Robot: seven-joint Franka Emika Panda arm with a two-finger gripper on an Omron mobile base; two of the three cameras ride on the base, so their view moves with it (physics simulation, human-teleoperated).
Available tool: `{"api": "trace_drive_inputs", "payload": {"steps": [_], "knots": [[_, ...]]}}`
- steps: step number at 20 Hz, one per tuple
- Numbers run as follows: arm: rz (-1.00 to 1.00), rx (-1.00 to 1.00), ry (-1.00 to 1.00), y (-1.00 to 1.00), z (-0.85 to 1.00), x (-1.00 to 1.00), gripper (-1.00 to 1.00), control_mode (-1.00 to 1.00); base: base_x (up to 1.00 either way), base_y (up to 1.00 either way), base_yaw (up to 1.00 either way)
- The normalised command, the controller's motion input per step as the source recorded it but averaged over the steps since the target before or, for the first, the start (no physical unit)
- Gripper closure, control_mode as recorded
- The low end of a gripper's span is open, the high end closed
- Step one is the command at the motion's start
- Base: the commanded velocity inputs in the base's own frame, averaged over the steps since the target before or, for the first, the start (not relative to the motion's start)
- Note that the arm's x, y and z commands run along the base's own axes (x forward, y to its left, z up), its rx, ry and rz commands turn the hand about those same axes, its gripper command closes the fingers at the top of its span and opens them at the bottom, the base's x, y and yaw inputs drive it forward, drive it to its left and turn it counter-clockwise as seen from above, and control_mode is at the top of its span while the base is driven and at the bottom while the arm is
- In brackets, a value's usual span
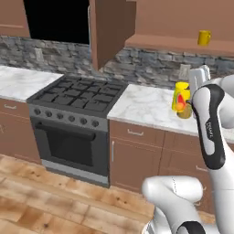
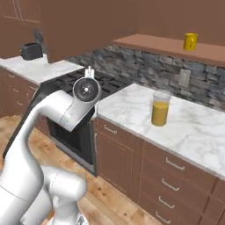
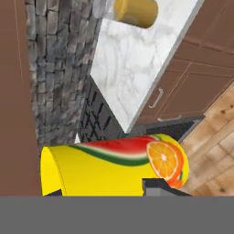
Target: There is a tray on the dining counter. Grab the cup, mug, and pitcher and place them on the tray. The pitcher may be placed next to the tray if it cannot fit the tray.
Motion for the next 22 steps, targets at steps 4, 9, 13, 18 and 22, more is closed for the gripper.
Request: {"api": "trace_drive_inputs", "payload": {"steps": [4, 9, 13, 18, 22], "knots": [[0.0, 0.0, 0.0, 0.0, 0.0, 0.0, 1.0, 1.0, -0.2, 0.0, 1.0], [0.0, 0.0, 0.0, 0.0, 0.0, 0.0, 1.0, 1.0, -0.16, 0.0, 1.0], [0.0, 0.0, 0.0, 0.0, 0.0, 0.0, 1.0, 1.0, 0.0, -0.06, 0.97], [0.0, 0.0, 0.0, 0.0, 0.0, 0.0, 1.0, 1.0, -0.02, -0.45, 0.8], [0.0, 0.0, 0.0, 0.0, 0.0, 0.0, 1.0, 1.0, 0.04, -0.42, 0.51]]}}
